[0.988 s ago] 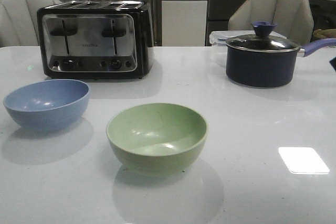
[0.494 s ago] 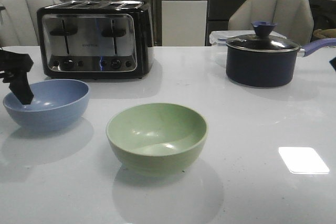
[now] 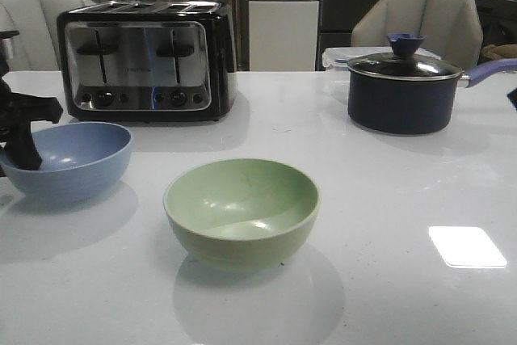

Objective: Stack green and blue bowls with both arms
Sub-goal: 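Lower the left gripper and grasp the rim of the blue bowl, then lift the blue bowl with the left gripper over the green bowl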

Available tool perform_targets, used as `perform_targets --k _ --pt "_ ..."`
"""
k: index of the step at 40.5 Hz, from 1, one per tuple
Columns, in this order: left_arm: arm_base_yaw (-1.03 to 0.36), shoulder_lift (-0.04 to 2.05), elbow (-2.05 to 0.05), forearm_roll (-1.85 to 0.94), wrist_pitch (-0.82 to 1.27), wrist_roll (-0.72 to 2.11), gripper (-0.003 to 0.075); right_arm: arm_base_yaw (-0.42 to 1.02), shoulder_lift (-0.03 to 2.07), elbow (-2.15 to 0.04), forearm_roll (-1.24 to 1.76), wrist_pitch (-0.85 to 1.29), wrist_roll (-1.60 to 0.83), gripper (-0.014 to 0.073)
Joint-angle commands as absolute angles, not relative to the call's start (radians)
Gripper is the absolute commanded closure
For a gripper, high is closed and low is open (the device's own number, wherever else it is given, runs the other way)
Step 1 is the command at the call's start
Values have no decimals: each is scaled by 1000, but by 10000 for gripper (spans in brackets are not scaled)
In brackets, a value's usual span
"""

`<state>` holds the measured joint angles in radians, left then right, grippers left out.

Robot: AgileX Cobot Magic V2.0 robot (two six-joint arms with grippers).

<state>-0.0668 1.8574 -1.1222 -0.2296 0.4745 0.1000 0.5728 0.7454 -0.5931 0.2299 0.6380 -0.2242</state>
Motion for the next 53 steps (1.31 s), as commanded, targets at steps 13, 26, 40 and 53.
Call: perform_targets --k 13,26,40,53 --pt "-79 1766 -1150 -318 511 103 627 574 738 -620 231 573 -237 212" --pt "-217 1585 -1163 -350 544 231 627 574 738 -620 231 573 -237 212" --pt "-451 1566 -1277 -354 616 233 627 574 738 -620 231 573 -237 212" --pt "-554 1647 -1277 -356 597 233 627 574 738 -620 231 573 -237 212"
